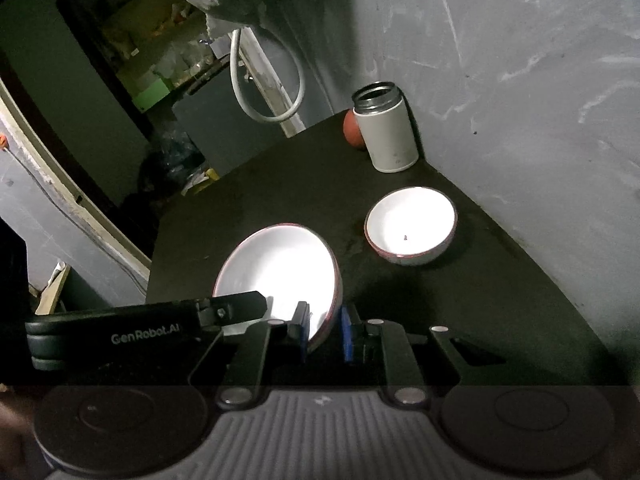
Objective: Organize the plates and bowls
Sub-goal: 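Lift the white bowl with the left gripper and carry it to the steel bowl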
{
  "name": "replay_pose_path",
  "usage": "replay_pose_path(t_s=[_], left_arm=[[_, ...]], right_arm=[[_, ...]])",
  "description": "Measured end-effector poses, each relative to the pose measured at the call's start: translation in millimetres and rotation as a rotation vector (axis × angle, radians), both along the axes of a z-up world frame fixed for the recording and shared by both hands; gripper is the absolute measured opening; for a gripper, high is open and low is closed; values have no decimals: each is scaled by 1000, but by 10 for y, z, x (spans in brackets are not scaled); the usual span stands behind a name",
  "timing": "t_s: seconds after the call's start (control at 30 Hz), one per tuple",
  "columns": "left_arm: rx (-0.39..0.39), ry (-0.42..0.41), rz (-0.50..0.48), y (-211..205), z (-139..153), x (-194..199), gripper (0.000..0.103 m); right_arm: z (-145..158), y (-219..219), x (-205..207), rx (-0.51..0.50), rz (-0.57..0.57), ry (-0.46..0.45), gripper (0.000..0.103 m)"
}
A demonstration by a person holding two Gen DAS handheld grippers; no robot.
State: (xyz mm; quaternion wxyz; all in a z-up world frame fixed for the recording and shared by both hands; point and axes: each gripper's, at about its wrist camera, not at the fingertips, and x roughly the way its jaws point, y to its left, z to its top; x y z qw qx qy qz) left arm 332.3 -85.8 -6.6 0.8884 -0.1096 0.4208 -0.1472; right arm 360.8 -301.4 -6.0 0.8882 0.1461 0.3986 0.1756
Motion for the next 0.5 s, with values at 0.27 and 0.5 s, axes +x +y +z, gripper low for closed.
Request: replay_pose_path(t_s=[0.27,0.5], left_arm=[[-16,44,-70,-95,-49,-329,13],[-24,84,-116,-144,-149,-539,13]], right_arm=[[23,-78,-423,-16,-9,7,18],[-43,-155,-770,-39,-13,53,18]])
